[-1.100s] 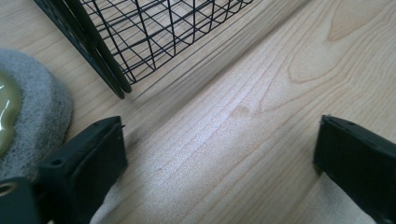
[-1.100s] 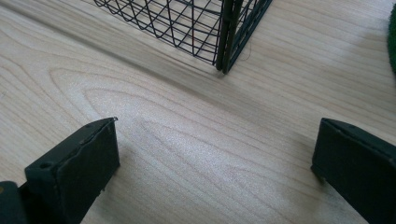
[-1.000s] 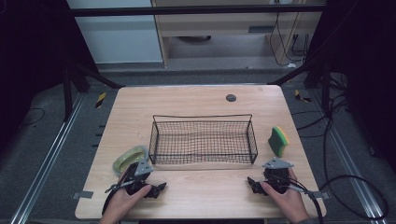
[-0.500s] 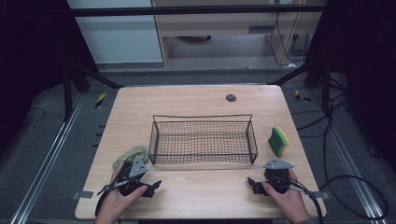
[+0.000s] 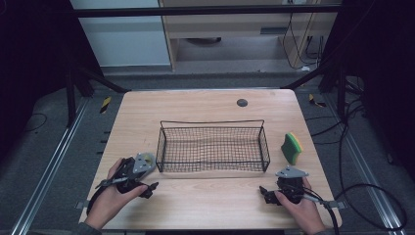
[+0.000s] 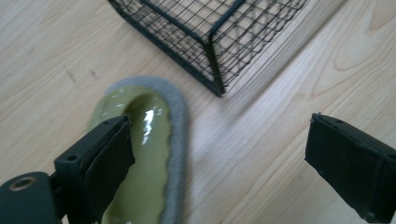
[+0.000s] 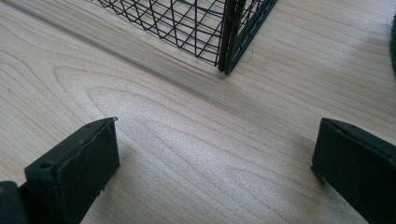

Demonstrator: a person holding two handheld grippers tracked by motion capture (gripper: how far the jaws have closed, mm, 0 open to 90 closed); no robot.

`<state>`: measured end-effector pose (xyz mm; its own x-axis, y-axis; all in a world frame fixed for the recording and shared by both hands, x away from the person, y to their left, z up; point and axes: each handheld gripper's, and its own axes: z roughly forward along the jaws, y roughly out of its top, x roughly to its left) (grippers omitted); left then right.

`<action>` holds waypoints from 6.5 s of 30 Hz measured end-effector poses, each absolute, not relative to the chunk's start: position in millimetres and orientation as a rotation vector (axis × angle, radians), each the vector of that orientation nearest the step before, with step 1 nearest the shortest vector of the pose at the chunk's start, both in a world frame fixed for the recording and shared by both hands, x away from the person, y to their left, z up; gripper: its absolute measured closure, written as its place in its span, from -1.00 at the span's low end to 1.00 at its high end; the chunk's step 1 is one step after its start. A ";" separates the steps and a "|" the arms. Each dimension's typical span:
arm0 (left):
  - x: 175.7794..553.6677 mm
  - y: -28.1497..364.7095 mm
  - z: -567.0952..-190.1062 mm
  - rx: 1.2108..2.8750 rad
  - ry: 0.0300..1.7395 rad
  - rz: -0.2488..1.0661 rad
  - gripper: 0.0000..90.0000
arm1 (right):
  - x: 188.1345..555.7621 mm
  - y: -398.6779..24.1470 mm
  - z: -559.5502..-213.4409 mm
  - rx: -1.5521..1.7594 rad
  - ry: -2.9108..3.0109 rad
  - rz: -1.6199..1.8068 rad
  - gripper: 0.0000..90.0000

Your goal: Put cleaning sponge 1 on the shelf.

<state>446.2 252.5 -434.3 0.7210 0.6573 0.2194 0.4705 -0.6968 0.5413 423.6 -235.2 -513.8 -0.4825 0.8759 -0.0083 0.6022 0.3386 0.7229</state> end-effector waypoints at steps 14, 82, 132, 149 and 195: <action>482.7 285.1 -416.2 2.561 0.932 0.535 -0.88 | 423.5 -235.2 -513.7 1.302 2.212 0.938 -0.98; 543.6 276.3 -426.6 2.888 0.915 0.122 0.30 | 424.0 -235.8 -513.9 1.291 2.220 0.940 -0.98; 515.6 284.0 -351.5 2.744 0.680 0.449 0.57 | 423.8 -235.8 -513.8 1.293 2.222 0.943 -0.98; 516.0 273.3 -345.6 2.750 0.643 0.472 0.57 | 423.9 -235.7 -513.8 1.293 2.220 0.945 -0.98; 519.0 198.4 -303.0 2.754 0.394 0.693 0.57 | 423.8 -235.9 -513.8 1.291 2.223 0.941 -0.98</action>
